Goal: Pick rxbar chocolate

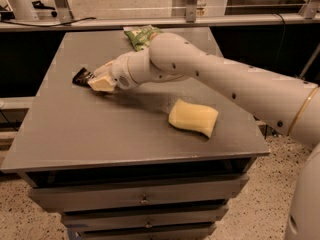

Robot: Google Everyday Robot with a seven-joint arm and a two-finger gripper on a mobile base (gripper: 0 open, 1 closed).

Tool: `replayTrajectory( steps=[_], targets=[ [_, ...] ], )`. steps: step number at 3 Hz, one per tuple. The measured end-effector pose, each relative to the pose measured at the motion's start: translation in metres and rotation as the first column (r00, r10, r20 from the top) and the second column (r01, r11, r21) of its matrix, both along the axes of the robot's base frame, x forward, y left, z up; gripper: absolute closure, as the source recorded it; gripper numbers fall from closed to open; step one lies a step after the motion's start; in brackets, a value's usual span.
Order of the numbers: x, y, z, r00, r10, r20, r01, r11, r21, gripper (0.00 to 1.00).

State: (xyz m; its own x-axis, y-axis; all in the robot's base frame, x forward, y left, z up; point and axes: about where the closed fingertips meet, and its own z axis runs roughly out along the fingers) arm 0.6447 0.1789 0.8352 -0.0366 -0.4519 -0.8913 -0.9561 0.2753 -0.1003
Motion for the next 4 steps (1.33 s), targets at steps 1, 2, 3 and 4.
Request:
replayTrajectory(
  steps=[1, 2, 3, 4],
  targets=[
    [0.014, 0.0, 0.033, 0.9982, 0.015, 0.058, -0.015, 1.0, 0.005, 1.0],
    [0.024, -0.001, 0.076, 0.9909, 0.032, 0.131, -0.036, 0.999, 0.025, 1.0],
    [0.028, -0.002, 0.102, 0.9846, 0.047, 0.169, -0.057, 0.997, 0.06, 1.0],
    [0.028, -0.002, 0.105, 0.9837, 0.046, 0.174, -0.058, 0.996, 0.063, 1.0]
  ],
)
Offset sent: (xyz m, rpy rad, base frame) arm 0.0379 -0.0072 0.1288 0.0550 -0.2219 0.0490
